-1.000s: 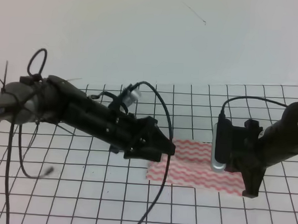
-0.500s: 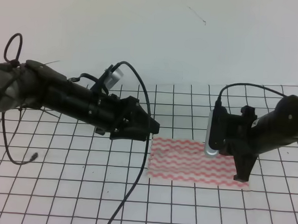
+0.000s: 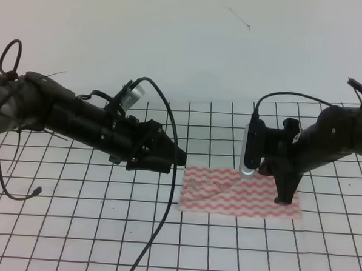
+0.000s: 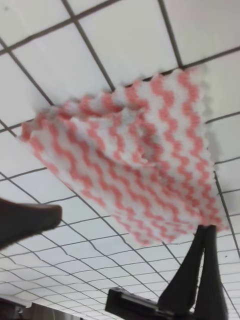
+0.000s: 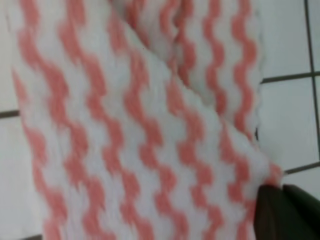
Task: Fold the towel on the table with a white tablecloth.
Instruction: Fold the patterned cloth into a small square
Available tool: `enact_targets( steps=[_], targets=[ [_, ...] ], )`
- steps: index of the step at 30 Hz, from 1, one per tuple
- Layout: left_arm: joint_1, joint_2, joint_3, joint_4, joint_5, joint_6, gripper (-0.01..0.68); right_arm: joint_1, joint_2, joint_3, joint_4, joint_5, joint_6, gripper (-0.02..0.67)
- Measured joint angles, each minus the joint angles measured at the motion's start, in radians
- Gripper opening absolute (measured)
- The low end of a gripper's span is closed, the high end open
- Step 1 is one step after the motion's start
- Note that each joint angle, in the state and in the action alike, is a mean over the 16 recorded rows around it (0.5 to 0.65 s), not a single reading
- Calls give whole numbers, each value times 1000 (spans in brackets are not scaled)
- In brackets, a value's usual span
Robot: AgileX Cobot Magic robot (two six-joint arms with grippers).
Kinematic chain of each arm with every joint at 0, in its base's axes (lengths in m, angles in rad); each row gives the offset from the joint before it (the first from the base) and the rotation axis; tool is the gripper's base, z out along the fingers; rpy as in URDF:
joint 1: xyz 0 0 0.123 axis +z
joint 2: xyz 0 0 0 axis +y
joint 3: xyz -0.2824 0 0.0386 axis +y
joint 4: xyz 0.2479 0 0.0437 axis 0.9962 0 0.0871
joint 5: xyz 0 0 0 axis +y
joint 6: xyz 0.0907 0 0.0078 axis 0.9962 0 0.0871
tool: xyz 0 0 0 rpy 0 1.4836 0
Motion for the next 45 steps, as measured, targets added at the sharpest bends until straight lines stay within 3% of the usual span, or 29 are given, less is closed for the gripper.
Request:
enact_targets(
  steps=[22, 27, 38, 45],
  targets=[
    [0, 0, 0, 5, 0, 10, 379, 0, 24, -20, -302, -11, 269, 18],
    [0, 0, 0, 13, 0, 10, 379, 0, 24, -20, -305, -32, 291, 90],
    [18, -6, 0, 32, 2, 16, 380, 15, 6, -36, -296, -9, 302, 345],
    [71, -9, 1, 30, 11, 17, 370, 48, 13, -126, -206, 84, 272, 411]
  ],
)
